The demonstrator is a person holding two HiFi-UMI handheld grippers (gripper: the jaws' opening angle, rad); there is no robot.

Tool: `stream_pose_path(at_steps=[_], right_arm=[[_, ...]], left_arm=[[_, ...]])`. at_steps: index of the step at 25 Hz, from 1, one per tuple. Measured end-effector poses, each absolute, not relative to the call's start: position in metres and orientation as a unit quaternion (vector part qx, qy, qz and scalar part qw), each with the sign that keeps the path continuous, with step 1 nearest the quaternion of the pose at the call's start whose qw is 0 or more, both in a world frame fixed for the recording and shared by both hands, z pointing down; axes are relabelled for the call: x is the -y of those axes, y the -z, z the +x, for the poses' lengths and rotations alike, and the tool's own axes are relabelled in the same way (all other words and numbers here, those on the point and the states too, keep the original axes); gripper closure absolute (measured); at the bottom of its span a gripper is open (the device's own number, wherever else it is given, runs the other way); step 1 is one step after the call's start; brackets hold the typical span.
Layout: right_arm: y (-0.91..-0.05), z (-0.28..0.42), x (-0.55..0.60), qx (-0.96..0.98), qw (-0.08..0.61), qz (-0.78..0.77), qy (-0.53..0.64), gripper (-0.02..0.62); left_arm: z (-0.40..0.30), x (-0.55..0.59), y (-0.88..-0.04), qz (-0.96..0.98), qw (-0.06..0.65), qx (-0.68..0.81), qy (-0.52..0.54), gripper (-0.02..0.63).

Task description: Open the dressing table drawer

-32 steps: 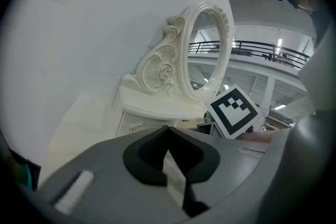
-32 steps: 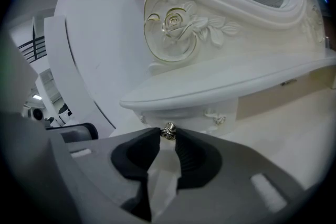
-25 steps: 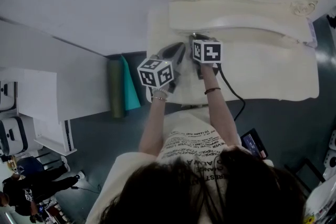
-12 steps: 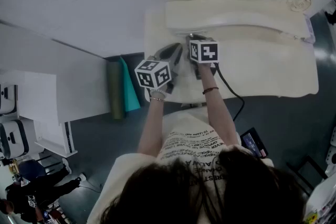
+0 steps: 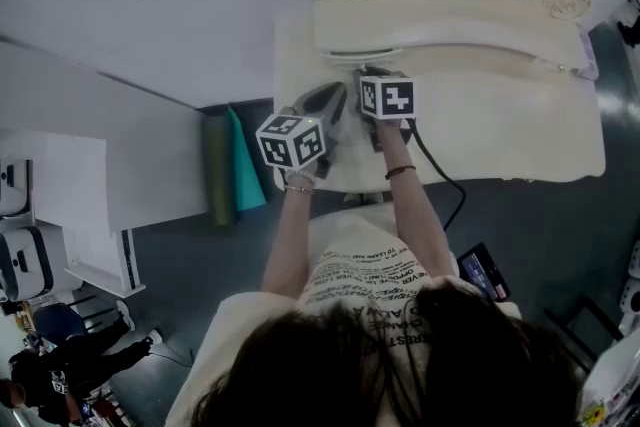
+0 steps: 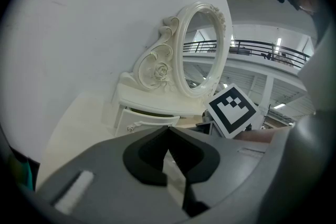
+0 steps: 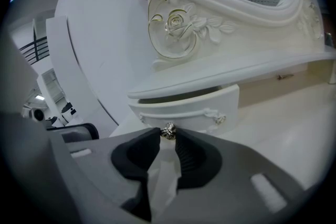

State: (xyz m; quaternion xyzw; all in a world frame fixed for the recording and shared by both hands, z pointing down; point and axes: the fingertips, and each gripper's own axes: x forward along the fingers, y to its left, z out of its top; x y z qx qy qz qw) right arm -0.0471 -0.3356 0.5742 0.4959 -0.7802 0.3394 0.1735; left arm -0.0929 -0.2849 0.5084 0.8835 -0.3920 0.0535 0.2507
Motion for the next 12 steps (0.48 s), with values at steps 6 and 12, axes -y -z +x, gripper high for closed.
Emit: stream_pose_path(at_steps=[6,12], right_arm=[[-0.5751,-0.0480,0.3314,0.779,0.173,0.495,-0.343,0.497],[-0.5752,-0.0473,0.3257,0.779,0.173,0.495,-0.343,0.497]], left_arm=[[-0.0939,0.2814,-0.5078,0.883,0.251,0.393,-0.053,0.607],[-0.0927,0.2749,-0.5082,0.883,0.252,0.392,-0.053,0.607]])
